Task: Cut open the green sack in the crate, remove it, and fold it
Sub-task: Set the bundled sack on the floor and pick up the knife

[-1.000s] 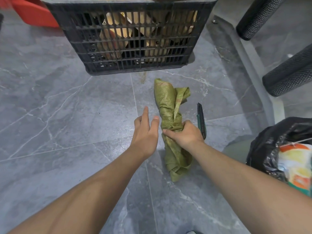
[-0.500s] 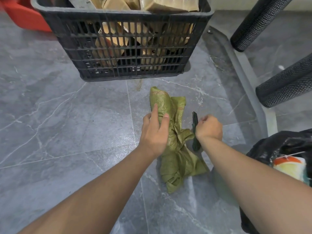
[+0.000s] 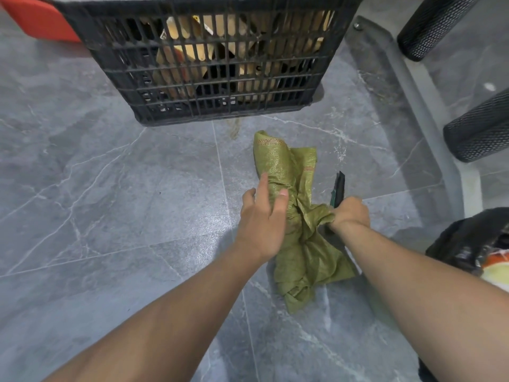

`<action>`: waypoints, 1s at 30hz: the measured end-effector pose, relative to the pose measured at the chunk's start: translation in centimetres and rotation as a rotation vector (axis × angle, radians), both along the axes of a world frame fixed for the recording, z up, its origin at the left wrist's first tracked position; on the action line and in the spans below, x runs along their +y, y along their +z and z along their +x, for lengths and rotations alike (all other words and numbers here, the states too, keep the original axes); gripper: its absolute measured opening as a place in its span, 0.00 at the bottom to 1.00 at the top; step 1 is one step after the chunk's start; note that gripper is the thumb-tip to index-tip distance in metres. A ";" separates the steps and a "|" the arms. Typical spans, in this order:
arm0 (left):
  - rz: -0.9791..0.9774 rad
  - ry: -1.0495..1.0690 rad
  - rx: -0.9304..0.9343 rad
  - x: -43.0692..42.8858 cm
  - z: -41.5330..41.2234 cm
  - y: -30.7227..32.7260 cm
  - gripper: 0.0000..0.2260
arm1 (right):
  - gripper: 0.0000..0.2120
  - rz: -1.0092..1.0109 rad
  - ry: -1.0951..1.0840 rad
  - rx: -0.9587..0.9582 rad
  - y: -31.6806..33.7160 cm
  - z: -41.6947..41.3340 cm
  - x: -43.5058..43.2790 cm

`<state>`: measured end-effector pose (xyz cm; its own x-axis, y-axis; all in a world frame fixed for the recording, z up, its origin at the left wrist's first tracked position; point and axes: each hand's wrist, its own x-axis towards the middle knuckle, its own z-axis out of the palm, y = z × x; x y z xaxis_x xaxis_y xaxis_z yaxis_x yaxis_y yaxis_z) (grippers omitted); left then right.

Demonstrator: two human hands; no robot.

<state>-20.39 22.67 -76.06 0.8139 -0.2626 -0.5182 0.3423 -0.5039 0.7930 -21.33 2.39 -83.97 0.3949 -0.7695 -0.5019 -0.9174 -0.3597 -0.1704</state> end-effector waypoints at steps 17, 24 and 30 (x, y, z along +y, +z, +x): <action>0.114 0.115 0.149 4.5 -2.6 23.7 0.28 | 0.05 0.456 0.068 -0.515 23.1 -5.4 9.3; 0.097 0.231 0.148 6.2 -3.0 39.3 0.28 | 0.10 0.612 0.019 -0.565 39.5 -5.2 12.3; 0.050 0.227 0.058 7.1 -1.7 53.1 0.27 | 0.13 0.509 0.022 -0.771 55.7 -3.1 13.6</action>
<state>-22.05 29.82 -22.98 0.8174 -0.0490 -0.5740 0.4959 -0.4472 0.7444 -24.43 15.98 -28.25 0.7727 -0.5162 -0.3694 -0.4778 -0.0899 -0.8739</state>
